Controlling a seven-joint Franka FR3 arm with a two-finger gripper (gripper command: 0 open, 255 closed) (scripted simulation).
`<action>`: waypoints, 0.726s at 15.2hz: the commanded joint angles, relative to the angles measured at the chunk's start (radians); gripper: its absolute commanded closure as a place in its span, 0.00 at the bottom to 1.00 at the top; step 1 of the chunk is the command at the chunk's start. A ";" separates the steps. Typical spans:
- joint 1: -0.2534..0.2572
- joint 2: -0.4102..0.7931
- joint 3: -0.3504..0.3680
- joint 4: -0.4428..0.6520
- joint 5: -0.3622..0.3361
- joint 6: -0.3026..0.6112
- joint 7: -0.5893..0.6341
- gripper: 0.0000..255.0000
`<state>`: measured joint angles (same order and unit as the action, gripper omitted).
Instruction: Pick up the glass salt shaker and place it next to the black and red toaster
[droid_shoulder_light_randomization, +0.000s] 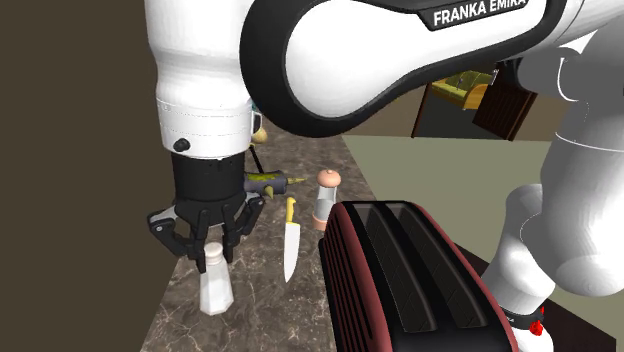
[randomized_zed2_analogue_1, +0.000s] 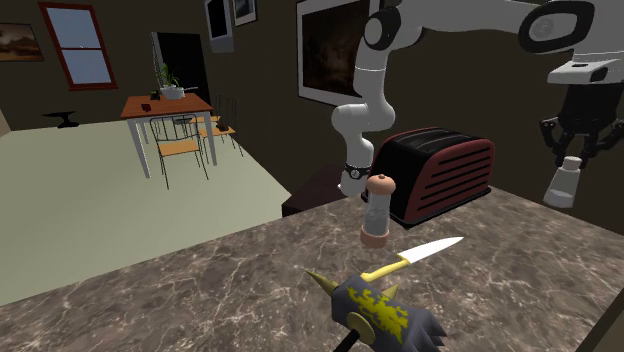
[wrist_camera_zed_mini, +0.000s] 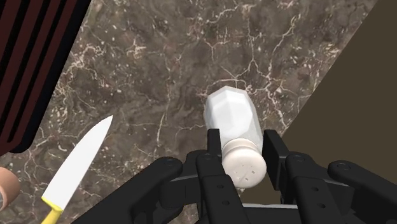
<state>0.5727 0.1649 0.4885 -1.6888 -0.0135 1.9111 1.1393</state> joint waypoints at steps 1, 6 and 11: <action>-0.001 -0.002 -0.001 -0.031 0.001 0.030 -0.001 1.00; -0.001 0.009 -0.002 -0.086 -0.005 0.094 0.000 1.00; 0.001 0.025 -0.004 -0.134 -0.013 0.157 0.003 1.00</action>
<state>0.5743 0.1896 0.4850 -1.8126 -0.0263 2.0569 1.1428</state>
